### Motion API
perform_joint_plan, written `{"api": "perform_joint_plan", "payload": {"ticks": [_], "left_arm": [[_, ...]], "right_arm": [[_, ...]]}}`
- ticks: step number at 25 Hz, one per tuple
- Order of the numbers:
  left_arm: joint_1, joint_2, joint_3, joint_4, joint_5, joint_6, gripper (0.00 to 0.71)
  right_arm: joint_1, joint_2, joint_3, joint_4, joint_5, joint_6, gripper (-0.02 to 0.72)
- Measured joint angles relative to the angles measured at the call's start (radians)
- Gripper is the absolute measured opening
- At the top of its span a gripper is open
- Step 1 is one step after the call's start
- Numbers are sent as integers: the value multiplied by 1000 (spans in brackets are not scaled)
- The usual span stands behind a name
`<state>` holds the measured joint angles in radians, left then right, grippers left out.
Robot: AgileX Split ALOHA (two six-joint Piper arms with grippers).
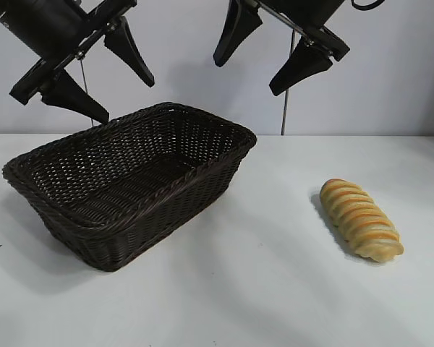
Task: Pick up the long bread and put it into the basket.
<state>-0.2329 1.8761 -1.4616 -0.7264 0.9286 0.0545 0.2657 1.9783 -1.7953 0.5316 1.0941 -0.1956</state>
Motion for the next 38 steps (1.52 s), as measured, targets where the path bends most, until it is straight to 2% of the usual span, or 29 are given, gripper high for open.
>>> {"api": "perform_joint_plan", "payload": {"ticks": [33,38], "left_arm": [[0,0,0,0,-28,0,523],[0,-3,0,69,4,0,523]], "right_arm": [[0,0,0,-3,0,0,643],[0,0,0,-4,0,0,643]]}}
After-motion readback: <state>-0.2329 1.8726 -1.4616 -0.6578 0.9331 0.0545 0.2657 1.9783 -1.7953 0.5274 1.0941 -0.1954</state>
